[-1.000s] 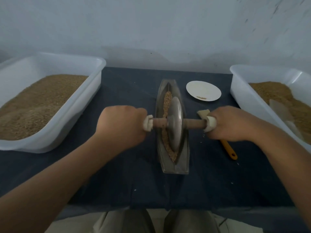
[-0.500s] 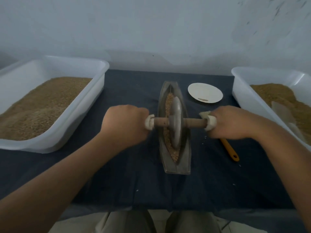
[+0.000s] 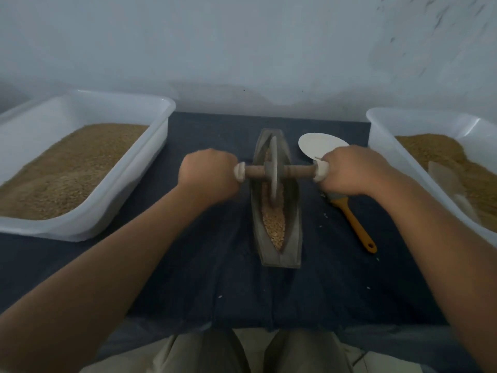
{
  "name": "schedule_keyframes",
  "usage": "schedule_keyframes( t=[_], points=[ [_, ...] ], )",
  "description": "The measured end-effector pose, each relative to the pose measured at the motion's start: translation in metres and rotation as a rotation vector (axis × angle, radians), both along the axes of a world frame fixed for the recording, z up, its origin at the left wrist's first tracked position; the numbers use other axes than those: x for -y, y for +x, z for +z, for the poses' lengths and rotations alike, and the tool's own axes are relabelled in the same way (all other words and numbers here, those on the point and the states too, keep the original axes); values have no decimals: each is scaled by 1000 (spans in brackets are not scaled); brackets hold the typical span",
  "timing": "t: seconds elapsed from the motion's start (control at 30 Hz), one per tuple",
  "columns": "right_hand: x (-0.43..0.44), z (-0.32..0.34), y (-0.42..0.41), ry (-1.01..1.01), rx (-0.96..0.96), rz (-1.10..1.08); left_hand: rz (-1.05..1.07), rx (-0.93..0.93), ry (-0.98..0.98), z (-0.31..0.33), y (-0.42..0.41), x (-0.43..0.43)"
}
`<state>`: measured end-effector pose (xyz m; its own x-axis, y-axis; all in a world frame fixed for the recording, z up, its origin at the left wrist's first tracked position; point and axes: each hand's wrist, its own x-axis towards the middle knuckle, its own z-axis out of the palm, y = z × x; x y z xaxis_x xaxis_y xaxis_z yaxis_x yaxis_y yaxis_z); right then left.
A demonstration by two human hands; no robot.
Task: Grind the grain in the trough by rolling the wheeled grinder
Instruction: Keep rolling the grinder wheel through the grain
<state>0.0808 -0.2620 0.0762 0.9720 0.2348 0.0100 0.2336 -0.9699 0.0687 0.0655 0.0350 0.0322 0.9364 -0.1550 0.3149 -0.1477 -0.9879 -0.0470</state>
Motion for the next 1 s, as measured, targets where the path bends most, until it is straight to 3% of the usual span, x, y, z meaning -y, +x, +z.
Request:
schedule_keyframes(
  t=[0.1,0.17,0.23,0.4,0.47,0.53,0.67,0.73,0.8,0.93,1.0],
  points=[
    [11,9,-35,98,-332,23,-98,144,63,-8,-48,-14],
    [15,7,-42,153,-429,34,-110,205,101,-6,-56,-17],
    [15,-4,-29,111,-336,-6,-99,122,108,-5,-41,-12],
    [-6,-21,15,14,222,-116,2,5,20,16,37,7],
    [-10,-16,18,40,273,-74,14,-4,13,18,41,10],
    [-6,-7,11,19,139,-45,6,1,19,14,23,7],
    [11,5,-35,117,-337,0,-110,137,92,-4,-44,-10],
    [16,6,-52,163,-386,63,-158,230,88,-7,-59,-18],
    [17,0,-46,127,-285,62,-134,192,90,-11,-49,-18],
    [1,-17,4,11,180,-74,8,28,43,4,18,3],
    [-7,-17,23,43,255,-77,18,3,28,19,42,11]
  ],
)
